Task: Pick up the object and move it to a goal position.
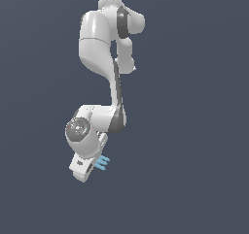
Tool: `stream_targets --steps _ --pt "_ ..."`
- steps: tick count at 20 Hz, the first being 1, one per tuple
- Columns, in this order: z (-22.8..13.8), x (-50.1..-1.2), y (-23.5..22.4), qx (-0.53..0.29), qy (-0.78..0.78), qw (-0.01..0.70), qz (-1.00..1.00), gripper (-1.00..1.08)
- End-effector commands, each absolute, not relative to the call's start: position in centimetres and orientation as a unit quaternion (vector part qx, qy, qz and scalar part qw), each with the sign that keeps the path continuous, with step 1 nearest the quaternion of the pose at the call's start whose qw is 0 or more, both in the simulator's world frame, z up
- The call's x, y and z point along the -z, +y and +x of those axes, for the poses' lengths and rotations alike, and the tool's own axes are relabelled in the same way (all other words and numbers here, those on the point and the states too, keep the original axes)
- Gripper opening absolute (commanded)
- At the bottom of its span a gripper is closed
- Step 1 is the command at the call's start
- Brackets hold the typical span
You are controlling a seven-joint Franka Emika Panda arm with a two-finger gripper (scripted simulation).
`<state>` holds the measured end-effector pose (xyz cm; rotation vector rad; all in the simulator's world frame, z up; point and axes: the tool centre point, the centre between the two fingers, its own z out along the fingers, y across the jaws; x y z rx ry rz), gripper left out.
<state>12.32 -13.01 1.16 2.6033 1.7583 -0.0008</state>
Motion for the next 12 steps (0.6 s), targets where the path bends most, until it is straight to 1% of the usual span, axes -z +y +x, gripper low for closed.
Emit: stream_targets --steps 1,12 --pt "12.3 -1.2 -13.0 0.000 0.560 0.000 0.829 -1.00" --pt "11.2 -3.1 -12.1 0.000 0.560 0.000 0.829 -1.00"
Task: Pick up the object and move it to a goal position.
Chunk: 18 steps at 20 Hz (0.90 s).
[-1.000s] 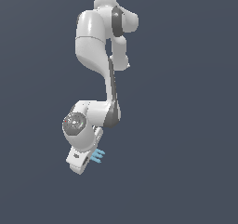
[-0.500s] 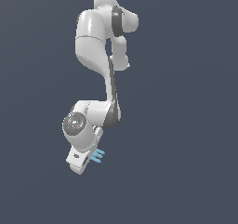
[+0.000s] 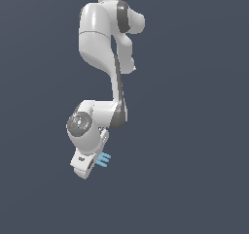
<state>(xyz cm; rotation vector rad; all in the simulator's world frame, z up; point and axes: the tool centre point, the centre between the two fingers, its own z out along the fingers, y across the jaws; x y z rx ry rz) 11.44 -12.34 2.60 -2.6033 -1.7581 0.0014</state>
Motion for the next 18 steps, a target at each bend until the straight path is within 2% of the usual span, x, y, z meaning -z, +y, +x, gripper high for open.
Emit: stream_targets --steps 1,18 --pt "11.0 -3.4 -12.0 0.000 -0.560 0.000 -0.829 -1.00" --pt "5.1 -13.8 -7.2 -0.001 -0.560 -0.001 -0.829 -1.00"
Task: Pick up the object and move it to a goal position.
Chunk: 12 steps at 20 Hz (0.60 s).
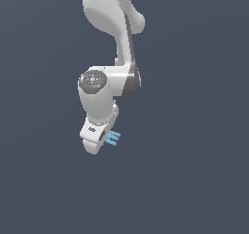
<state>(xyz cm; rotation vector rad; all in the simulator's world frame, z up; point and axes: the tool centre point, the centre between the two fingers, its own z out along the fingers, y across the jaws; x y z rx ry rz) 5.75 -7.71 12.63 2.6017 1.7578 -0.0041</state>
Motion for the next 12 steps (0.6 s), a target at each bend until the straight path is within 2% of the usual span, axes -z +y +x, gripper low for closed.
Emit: stream_targets --steps 1,12 --pt "4.6 -14.5 -6.8 0.001 0.560 0.001 0.829 -1.00" --pt "-0.4 -23.5 -2.6 0.002 0.560 0.002 0.828 -1.00"
